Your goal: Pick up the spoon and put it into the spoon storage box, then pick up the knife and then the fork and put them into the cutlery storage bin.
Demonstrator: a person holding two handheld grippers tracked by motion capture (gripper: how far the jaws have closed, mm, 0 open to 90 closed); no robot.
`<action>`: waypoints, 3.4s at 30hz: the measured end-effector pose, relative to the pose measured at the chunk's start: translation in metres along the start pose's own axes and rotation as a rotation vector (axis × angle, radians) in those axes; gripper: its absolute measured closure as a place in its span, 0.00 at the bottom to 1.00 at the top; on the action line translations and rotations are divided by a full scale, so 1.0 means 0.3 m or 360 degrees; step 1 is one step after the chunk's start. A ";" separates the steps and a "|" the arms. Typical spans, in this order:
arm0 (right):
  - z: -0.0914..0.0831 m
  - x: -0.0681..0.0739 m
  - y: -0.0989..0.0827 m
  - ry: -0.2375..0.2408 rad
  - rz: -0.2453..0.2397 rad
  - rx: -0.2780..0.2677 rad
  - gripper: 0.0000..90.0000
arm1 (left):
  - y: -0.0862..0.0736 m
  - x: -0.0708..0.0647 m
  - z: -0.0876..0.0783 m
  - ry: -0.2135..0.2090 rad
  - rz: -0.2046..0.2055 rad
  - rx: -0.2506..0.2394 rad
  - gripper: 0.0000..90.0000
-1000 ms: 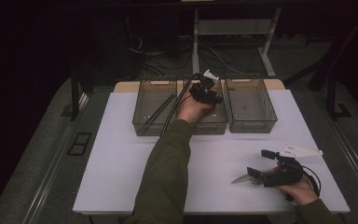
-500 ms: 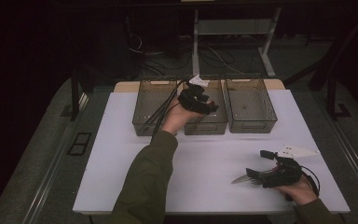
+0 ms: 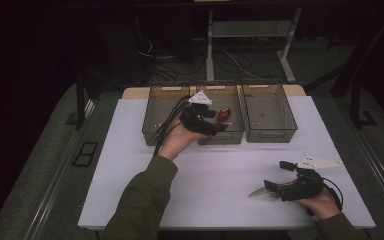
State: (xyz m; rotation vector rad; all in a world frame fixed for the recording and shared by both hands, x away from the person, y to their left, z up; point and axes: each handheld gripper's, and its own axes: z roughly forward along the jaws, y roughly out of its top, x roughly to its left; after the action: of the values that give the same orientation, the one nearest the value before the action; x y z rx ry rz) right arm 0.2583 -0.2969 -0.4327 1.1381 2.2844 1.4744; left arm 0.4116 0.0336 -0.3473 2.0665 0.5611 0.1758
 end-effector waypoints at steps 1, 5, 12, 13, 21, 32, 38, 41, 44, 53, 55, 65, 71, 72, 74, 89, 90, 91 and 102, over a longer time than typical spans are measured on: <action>0.000 0.000 0.000 -0.0002 0.0005 0.0000 0.01 | -0.005 -0.004 -0.004 -0.0006 -0.0006 -0.0010 0.32; 0.000 -0.001 0.000 -0.0008 0.0007 0.0000 0.01 | -0.032 -0.025 -0.034 -0.0012 -0.0005 -0.0025 0.31; 0.001 -0.001 -0.001 -0.0013 0.0006 0.0002 0.01 | -0.089 -0.057 -0.075 -0.0012 0.0018 -0.0028 0.27; 0.001 -0.001 -0.001 -0.0014 0.0007 0.0001 0.01 | -0.100 -0.060 -0.077 -0.0015 0.0008 -0.0036 0.26; 0.003 -0.003 -0.001 -0.0014 0.0011 0.0012 0.01 | -0.182 -0.089 -0.124 0.0024 -0.0033 -0.0072 0.17; 0.004 -0.005 -0.002 -0.0014 0.0007 0.0016 0.01 | -0.326 -0.136 -0.195 0.0107 -0.0035 -0.0053 0.02; 0.007 -0.008 -0.002 -0.0023 0.0009 0.0019 0.01 | -0.415 -0.161 -0.240 0.0113 -0.0061 -0.0061 0.00; 0.006 -0.006 -0.003 -0.0022 -0.0006 0.0019 0.01 | -0.458 -0.174 -0.260 0.0116 -0.0071 -0.0079 0.00; 0.003 -0.006 -0.003 -0.0026 -0.0006 0.0018 0.01 | -0.493 -0.181 -0.278 0.0130 -0.0087 -0.0088 0.00; -0.004 -0.005 0.007 0.0005 -0.0021 0.0084 0.01 | -0.559 -0.189 -0.339 0.0173 -0.0094 -0.0067 0.00; -0.012 -0.007 0.018 0.0014 -0.0008 0.0104 0.01 | -0.560 -0.189 -0.343 0.0168 -0.0099 -0.0081 0.00; -0.059 -0.063 0.055 -0.0113 -0.0007 0.0205 0.29 | -0.561 -0.194 -0.329 0.0150 -0.0100 -0.0051 0.00; -0.079 -0.075 0.040 -0.0084 -0.0035 0.0296 0.61 | -0.562 -0.194 -0.326 0.0142 -0.0109 -0.0045 0.00; -0.081 -0.075 0.035 -0.0089 -0.0036 0.0313 0.66 | -0.563 -0.194 -0.325 0.0139 -0.0105 -0.0039 0.00; -0.082 -0.073 0.023 -0.0067 -0.0042 0.0351 0.73 | -0.564 -0.195 -0.323 0.0135 -0.0104 -0.0031 0.00; -0.039 -0.055 -0.037 -0.0013 -0.0098 0.0523 1.00 | -0.564 -0.199 -0.316 0.0123 -0.0094 -0.0007 0.00; -0.034 -0.054 -0.039 -0.0015 -0.0103 0.0530 1.00 | -0.564 -0.199 -0.315 0.0122 -0.0092 -0.0010 0.00; -0.030 -0.052 -0.040 -0.0020 -0.0106 0.0535 1.00 | -0.564 -0.200 -0.314 0.0123 -0.0094 -0.0008 0.00; -0.008 -0.034 -0.043 -0.0053 -0.0153 0.0554 1.00 | -0.564 -0.203 -0.312 0.0127 -0.0098 0.0000 0.00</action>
State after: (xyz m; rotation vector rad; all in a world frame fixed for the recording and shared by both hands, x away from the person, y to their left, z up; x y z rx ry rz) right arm 0.2577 -0.3083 -0.4446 1.1047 2.6000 1.0415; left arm 0.2719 0.1527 -0.4331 2.0466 0.6727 0.2232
